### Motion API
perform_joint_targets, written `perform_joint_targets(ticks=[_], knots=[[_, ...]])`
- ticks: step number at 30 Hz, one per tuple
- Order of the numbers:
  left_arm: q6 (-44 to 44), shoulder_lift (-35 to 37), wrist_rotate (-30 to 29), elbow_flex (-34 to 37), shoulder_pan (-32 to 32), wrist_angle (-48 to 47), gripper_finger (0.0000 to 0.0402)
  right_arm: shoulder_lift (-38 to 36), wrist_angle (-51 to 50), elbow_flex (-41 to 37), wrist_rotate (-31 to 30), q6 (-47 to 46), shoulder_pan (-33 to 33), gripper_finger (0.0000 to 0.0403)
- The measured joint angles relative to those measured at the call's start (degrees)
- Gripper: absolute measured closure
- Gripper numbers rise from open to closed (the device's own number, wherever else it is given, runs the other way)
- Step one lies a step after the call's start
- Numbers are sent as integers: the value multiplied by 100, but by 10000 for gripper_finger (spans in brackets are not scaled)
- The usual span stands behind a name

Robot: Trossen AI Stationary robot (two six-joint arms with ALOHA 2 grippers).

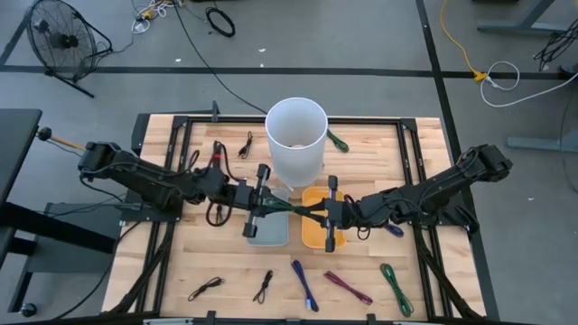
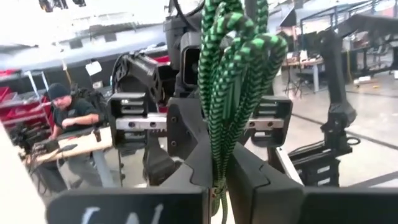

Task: Pick & Place USB Port
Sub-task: Put the green charger cable into the gray bin

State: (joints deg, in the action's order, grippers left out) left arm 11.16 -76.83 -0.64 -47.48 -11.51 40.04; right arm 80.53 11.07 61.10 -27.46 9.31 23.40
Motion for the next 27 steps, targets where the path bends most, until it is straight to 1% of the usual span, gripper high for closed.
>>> perform_joint_targets(ticks=[4,6,9,12,18,22,27], knots=[[-29,46,-291,2,-81,-463,377,-4,-37,0,-14,16,-3,361],[-29,131,-636,1,-172,-721,377,-2,-125,0,-11,18,0,350],[-56,343,-1186,2,-363,-1396,378,-4,-140,0,-11,18,0,334],[-392,512,-1517,0,-518,-2033,381,-4,-173,0,-26,27,0,322],[-1710,546,-1576,0,-684,-3838,383,-4,-175,0,-558,59,6,309],[-2485,546,-1742,2,-715,-4925,383,-4,-177,0,-663,58,4,307],[-3078,518,-1782,2,-709,-5325,383,-4,-177,0,-661,56,6,307]])
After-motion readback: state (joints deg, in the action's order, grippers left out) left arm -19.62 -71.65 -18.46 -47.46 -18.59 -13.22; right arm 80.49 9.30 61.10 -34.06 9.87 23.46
